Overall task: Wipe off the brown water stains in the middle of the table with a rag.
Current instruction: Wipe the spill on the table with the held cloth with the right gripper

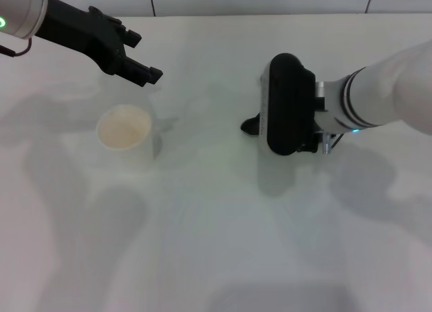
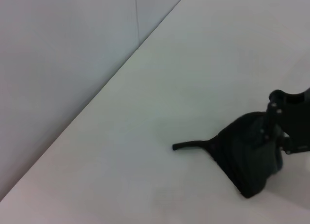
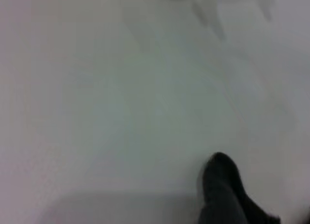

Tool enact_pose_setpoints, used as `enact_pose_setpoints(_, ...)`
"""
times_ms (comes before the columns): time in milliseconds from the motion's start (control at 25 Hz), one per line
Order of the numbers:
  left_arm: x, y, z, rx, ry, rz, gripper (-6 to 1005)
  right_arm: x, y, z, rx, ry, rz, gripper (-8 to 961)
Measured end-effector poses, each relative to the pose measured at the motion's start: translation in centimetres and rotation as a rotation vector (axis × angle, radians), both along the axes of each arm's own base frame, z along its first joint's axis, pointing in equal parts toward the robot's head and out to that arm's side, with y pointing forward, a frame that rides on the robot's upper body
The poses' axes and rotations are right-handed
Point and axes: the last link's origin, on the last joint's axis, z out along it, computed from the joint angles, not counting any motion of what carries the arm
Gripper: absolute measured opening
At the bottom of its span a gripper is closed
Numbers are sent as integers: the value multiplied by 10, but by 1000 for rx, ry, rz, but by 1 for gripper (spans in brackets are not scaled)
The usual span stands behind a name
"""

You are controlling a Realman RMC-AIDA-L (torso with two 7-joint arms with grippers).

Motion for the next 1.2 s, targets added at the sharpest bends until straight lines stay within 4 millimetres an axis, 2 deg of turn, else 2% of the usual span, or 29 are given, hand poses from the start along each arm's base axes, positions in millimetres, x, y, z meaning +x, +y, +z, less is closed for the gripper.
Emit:
enact_pose_setpoints(240,1,0,0,1,0,-2,863,-20,-21,-19,-81,0,96,91)
enact_pose_setpoints(840,2,1,-1,-2,-3,-1,862,-46,-42,-55,-140,106,347,89)
enact_pose_setpoints(960,2,1,-1,-2,-4,1,862,-46,-45,-58,-155,95,352,89)
enact_pose_setpoints(1200,2,1,-1,-2,-5,2,862,-30,-51,-56,-187,4,284,88)
